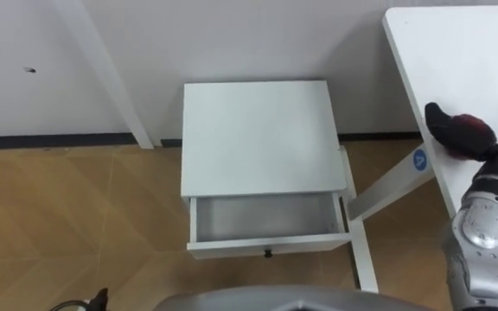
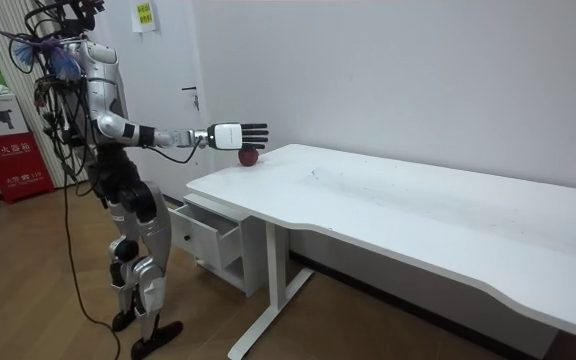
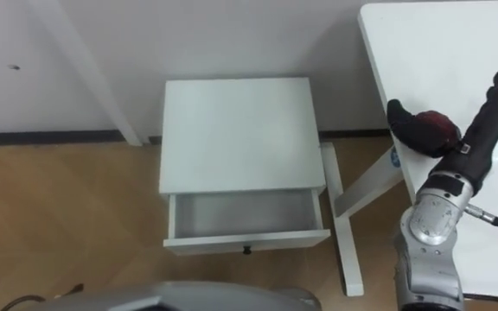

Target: Put apple and close drawer

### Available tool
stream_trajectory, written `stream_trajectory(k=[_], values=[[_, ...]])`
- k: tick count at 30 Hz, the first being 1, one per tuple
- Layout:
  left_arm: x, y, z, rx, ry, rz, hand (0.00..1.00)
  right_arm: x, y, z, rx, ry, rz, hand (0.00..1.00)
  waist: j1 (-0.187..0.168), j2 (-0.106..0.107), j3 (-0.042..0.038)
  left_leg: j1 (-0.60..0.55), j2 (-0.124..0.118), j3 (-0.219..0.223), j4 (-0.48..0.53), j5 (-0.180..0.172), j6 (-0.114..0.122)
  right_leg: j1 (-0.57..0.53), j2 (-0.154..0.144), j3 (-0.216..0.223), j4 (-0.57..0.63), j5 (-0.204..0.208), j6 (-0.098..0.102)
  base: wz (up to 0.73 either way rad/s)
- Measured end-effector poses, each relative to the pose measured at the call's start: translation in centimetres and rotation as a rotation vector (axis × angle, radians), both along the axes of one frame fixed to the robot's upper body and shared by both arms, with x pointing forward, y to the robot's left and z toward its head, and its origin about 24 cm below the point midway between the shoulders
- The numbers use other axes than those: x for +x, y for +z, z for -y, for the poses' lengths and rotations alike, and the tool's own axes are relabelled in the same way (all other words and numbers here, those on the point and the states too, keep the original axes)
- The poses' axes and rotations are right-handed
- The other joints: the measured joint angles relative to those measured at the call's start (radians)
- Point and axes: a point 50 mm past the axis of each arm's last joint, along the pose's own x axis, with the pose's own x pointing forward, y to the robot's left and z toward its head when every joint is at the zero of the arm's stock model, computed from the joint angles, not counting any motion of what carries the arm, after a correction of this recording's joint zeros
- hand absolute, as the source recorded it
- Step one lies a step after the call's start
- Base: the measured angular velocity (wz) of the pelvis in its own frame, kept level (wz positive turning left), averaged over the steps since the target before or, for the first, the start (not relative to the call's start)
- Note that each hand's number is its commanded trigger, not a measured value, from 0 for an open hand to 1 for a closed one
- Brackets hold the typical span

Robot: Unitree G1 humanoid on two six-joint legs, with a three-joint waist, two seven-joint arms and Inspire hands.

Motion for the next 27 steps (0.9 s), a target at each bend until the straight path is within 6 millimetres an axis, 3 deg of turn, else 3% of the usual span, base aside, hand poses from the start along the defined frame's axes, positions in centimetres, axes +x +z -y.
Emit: stream_trajectory(k=[12, 16, 27], values=[[-0.1, 0.0, 0.0, -0.001, 0.005, -0.016, 0.0, 0.3, -0.5, 0.1, 0.019, 0.04, -0.021, 0.0, -0.008, 0.001, -0.0024, 0.002, 0.001, -0.004, 0.007, 0.0, 0.0, 0.011, -0.001, -0.013, 0.0, 0.0, 0.0, 0.01], [-0.2, 0.0, -0.2, 0.004, 0.027, -0.018, 0.0, 0.8, -1.1, 1.0, 0.03, 0.034, -0.057, 0.0, -0.023, -0.005, -0.0061, 0.002, 0.001, -0.01, 0.016, 0.0, 0.0, 0.022, -0.007, -0.043, 0.0, 0.0, 0.0, 0.08], [-1.5, 0.2, -0.7, 0.036, -0.006, -0.07, 0.0, -0.3, -2.8, 2.0, 0.067, 0.002, -0.178, 0.0, -0.029, -0.004, -0.0071, -0.003, 0.001, -0.014, 0.019, 0.0, 0.001, 0.018, -0.008, -0.05, 0.003, 0.001, 0.0, 0.01]])
